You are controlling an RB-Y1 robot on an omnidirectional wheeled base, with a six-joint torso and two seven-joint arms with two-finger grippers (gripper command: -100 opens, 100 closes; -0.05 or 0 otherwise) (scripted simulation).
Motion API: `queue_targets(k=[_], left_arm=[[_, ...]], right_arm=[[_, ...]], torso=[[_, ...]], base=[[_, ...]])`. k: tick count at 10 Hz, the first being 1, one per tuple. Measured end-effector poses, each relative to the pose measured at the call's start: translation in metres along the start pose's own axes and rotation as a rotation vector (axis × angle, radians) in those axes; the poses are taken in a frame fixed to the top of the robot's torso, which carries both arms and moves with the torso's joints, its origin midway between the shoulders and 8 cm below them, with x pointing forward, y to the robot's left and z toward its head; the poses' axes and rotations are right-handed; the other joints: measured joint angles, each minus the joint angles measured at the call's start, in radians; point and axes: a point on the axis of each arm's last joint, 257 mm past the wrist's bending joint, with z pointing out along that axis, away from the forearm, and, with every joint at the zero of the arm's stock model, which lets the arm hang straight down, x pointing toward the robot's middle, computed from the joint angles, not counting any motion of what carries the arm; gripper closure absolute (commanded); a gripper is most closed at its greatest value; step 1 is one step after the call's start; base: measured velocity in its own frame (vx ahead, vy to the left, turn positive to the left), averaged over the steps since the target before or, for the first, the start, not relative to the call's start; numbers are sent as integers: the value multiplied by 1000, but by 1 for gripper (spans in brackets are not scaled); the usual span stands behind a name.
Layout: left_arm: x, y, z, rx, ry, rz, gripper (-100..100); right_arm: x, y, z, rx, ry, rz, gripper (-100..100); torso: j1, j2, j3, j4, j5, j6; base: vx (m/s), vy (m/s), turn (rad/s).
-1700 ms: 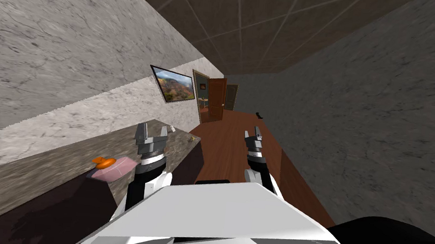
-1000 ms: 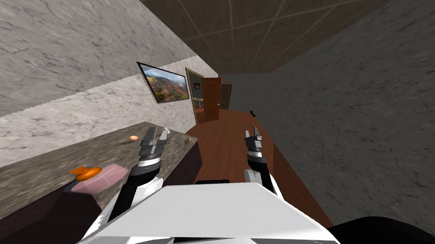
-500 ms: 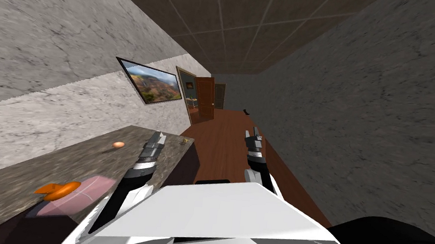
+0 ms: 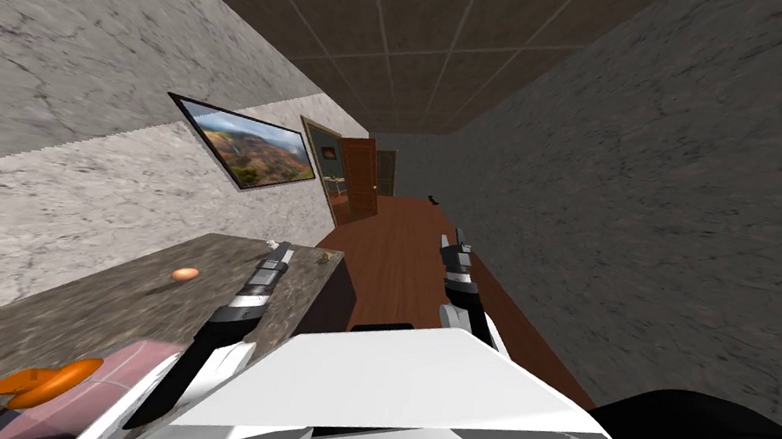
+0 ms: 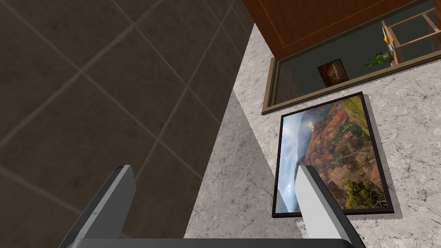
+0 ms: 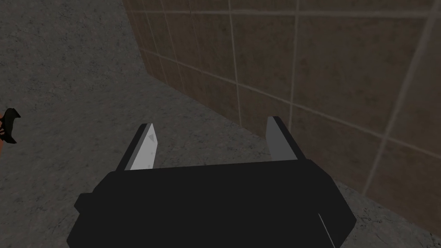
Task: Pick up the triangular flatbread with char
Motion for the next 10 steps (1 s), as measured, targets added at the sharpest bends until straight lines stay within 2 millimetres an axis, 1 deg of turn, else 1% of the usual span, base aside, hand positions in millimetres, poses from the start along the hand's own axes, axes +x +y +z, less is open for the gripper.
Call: queue_targets(k=[2,3,5,10], left_arm=[[-2,23,-8,-67,48,47,-100],[-3,34,-10,-100,73,65,-100],[-2,44,-11,-138,109,88,-100],[3,78,-19,-259,215,126,-100]], right_arm=[[0,0,0,0,0,0,0],[0,0,0,0,0,0,0],[0,0,0,0,0,0,0],[0,0,0,0,0,0,0]], torso=[[0,0,0,0,0,0],[0,0,0,0,0,0],[-2,-1,0,0,0,0],[-2,-2,-1,0,0,-1]], base=[[-15,36,-201],[-8,24,-48],[-1,12,-123],[6,8,-87]])
